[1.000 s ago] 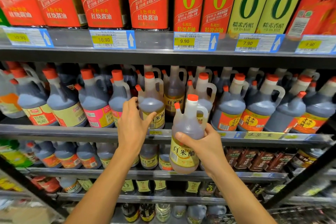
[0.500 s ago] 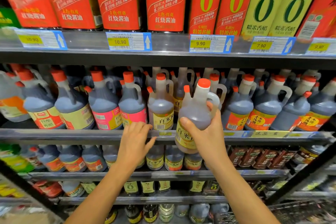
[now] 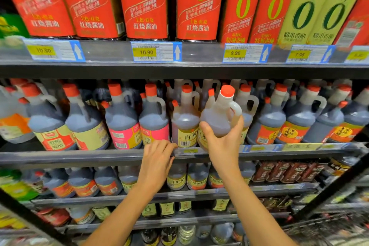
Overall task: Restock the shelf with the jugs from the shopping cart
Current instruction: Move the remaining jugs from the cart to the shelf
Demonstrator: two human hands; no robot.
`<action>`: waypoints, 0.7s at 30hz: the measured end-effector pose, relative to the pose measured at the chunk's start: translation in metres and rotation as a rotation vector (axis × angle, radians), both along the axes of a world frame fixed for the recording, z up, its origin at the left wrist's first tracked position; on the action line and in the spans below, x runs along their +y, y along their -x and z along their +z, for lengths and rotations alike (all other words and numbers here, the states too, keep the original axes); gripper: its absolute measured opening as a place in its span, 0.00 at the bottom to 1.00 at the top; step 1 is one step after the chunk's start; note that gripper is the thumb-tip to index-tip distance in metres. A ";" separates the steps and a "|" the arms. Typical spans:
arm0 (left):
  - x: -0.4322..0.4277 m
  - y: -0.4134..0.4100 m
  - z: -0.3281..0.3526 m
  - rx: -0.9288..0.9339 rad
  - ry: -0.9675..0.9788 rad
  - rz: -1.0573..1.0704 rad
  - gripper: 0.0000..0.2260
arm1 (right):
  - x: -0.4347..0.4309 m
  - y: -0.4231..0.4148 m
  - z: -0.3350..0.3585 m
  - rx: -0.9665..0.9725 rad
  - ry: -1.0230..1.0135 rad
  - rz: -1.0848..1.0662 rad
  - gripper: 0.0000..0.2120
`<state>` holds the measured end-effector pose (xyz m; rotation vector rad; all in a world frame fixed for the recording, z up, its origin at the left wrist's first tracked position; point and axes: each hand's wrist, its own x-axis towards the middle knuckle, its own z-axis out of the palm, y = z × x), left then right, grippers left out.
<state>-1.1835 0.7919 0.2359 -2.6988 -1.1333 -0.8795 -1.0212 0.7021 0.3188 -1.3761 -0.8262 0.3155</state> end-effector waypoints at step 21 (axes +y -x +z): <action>0.005 -0.001 -0.009 -0.094 -0.006 -0.060 0.17 | 0.029 -0.003 0.000 -0.004 -0.003 -0.070 0.43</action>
